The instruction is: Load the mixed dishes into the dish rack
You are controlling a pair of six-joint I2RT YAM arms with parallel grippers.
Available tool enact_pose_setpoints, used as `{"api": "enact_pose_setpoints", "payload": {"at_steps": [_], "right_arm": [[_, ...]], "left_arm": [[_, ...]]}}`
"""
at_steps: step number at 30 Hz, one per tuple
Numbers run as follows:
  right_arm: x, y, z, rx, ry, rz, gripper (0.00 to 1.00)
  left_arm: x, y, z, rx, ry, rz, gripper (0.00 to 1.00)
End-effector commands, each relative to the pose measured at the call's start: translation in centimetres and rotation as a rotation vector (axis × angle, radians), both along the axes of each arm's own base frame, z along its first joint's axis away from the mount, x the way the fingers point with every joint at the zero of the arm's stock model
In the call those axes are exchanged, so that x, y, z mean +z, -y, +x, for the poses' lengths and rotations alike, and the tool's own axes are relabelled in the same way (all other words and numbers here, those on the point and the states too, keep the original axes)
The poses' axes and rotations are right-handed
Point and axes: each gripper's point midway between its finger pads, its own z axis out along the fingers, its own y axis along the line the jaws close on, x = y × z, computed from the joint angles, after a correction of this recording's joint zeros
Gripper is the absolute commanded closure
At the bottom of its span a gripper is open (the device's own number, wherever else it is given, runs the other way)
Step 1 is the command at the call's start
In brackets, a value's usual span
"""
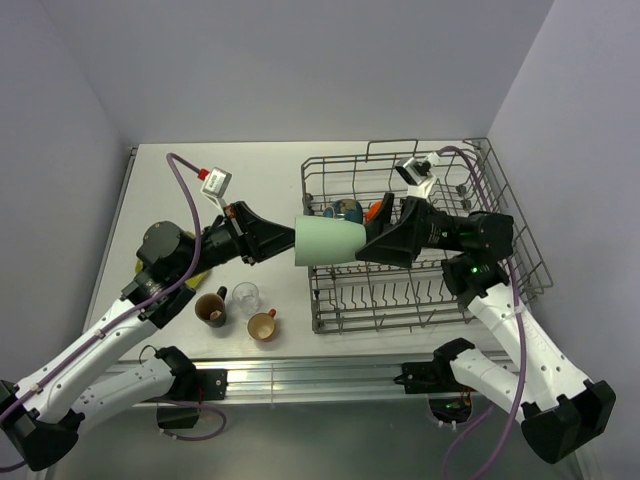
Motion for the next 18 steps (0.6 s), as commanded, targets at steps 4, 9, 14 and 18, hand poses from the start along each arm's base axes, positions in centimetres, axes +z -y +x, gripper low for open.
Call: {"api": "enact_pose_setpoints", "payload": {"at_steps": [4, 9, 14, 18], "right_arm": [[2.8, -0.5, -0.3, 0.005, 0.1, 0.054, 0.19], [2.5, -1.2, 0.4, 0.012, 0.089, 0.04, 0.19], [2.0, -1.8, 1.1, -0.005, 0.09, 0.018, 0.44], [1.5, -1.9, 1.1, -0.013, 0.081, -0.008, 1.0]], "left_arm": [[1.1, -0.2, -0.5, -0.009, 0.041, -0.03, 1.0], [0.7, 0.1, -0.2, -0.006, 0.039, -0.014, 1.0], [0.2, 0.6, 0.1, -0.02, 0.028, -0.001, 1.0], [-0.4, 0.8, 0.2, -0.031, 0.024, 0.01, 0.53]]}}
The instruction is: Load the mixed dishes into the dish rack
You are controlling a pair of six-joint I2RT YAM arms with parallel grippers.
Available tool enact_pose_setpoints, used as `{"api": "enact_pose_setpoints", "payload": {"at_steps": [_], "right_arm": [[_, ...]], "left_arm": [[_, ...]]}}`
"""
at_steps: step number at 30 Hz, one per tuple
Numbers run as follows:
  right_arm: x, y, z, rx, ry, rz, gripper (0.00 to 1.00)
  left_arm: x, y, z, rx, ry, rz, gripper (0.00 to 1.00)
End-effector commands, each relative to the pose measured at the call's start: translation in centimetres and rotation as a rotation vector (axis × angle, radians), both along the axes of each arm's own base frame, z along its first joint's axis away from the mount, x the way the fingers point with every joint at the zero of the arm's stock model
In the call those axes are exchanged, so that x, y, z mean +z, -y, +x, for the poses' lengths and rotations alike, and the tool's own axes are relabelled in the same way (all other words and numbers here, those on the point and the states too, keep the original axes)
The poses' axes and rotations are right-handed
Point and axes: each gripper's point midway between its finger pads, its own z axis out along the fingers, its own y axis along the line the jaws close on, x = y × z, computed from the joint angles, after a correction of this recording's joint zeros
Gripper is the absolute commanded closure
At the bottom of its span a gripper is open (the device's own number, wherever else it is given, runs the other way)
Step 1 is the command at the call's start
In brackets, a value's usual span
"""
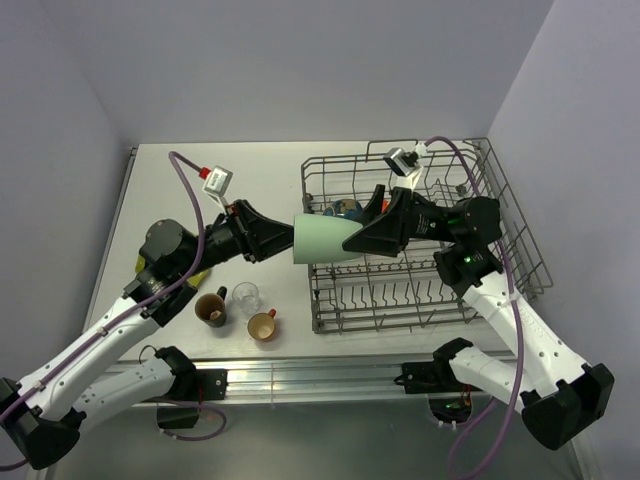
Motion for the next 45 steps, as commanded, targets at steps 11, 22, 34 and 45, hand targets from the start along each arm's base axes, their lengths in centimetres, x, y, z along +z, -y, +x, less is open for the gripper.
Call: {"api": "enact_pose_setpoints", "payload": {"at_steps": [11, 22, 34, 45], "right_arm": [[-1.2, 1.3, 0.3, -0.228, 0.063, -0.163, 1.0], [-7.8, 4.3, 6.0, -0.528, -0.001, -0.638, 1.0], [-11.9, 6.1, 10.9, -0.715, -0.02, -1.069, 1.0], [-14.5, 5.2, 11.2, -0.672, -0.008, -1.3, 1.0]], "left_arm": [[-4.1, -8.0, 4.5, 0.554, -0.107, 0.309, 0.01], [-13.3, -15.7, 6.6, 0.97, -0.479, 0.696, 0.01], [-17.2, -14.1, 6.7, 0.894, -0.507, 0.772, 0.02], [-17.4, -14.9, 6.5, 0.902, -0.473, 0.831, 0.02]]}}
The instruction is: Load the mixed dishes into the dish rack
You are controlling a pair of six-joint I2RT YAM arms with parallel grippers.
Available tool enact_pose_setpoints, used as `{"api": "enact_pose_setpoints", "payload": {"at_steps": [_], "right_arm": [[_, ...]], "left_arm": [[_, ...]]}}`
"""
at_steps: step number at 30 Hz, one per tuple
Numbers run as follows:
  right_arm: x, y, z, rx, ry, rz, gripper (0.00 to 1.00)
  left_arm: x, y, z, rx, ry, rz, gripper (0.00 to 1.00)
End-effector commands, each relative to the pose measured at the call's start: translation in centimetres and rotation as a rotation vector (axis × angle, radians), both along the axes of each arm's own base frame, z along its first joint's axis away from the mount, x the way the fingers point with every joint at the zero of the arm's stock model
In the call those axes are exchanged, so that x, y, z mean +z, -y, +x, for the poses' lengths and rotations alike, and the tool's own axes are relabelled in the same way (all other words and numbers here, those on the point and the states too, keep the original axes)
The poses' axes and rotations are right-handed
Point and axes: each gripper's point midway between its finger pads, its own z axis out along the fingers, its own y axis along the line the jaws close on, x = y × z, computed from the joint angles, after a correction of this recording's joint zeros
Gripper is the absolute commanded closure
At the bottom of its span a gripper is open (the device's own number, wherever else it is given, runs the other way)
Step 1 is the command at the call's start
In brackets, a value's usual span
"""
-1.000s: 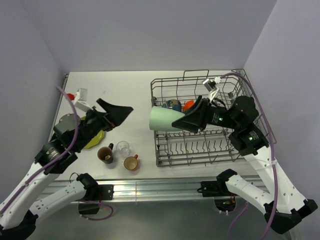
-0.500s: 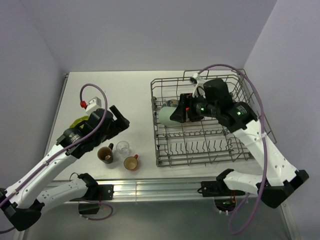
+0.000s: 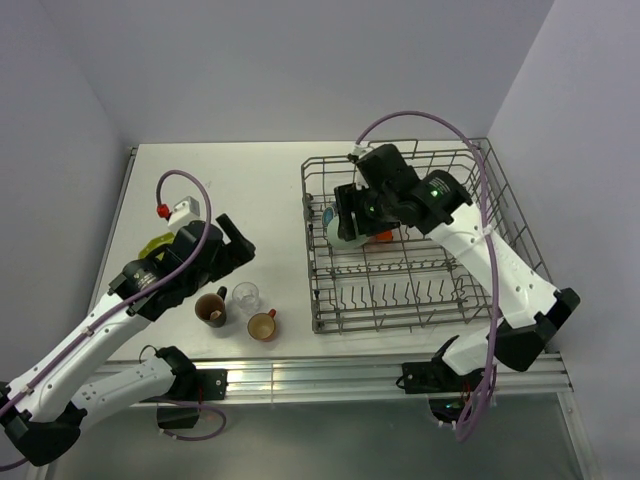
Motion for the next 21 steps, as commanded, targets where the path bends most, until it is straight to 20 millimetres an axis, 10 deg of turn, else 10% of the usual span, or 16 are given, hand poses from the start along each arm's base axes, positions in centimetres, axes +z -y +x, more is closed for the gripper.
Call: {"api": "enact_pose_setpoints", "payload": {"at_steps": [1, 21], "right_arm": [[-0.2, 0.8, 0.0, -0.007, -0.001, -0.083, 1.0], [-4.6, -0.2, -2.1, 0.02, -0.079, -0.188, 1.0]], "left_arm": [[0.7, -0.8, 0.1, 0.005, 0.025, 0.038, 0.02], [-0.6, -0.5, 0.0, -0.024, 0.014, 0.042, 0.02]]}}
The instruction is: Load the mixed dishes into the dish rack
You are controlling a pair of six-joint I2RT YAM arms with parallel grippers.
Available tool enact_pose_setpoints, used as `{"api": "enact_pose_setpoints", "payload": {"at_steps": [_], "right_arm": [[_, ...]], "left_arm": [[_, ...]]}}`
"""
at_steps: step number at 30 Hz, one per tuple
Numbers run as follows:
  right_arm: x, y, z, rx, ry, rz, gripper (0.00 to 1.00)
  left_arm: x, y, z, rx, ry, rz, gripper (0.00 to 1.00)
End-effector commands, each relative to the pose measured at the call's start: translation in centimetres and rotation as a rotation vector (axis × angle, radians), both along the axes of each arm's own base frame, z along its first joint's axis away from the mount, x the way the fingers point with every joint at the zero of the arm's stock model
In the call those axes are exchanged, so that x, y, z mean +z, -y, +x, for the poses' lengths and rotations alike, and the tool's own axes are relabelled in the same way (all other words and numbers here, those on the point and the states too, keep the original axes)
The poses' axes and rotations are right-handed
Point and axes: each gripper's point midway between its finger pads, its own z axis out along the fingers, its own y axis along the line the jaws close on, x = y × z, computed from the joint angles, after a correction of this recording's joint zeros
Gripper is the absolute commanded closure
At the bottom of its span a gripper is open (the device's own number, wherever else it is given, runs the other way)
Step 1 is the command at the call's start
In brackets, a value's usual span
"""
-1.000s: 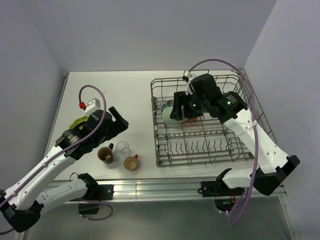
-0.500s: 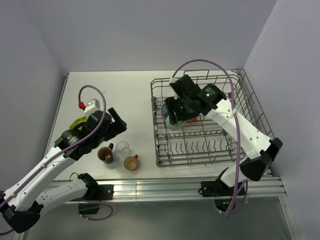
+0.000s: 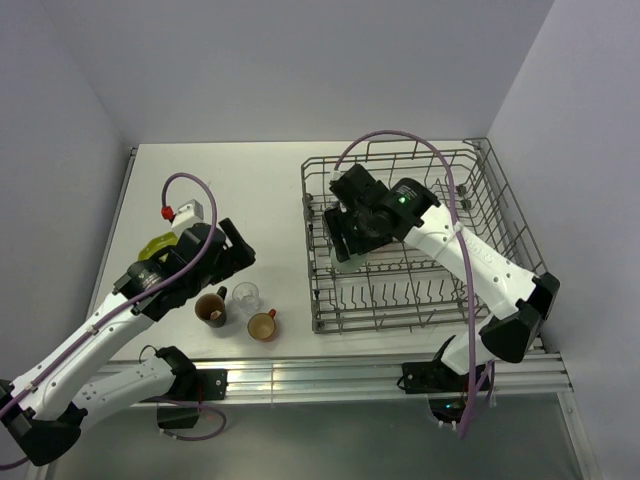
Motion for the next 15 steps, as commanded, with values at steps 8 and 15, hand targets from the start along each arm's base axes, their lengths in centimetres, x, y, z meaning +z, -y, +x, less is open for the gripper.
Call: {"api": "enact_pose_setpoints", "payload": {"at_steps": [8, 15], "right_arm": [[-1.6, 0.0, 0.0, -0.015, 0.008, -0.018, 1.0], [-3.6, -0.6, 0.7, -0.008, -0.002, -0.036, 1.0]], "left_arm": [[0.3, -0.2, 0.1, -0.01, 0.018, 0.006, 0.02], [0.5, -0.2, 0.2, -0.016, 0.024, 0.008, 0.01]]}}
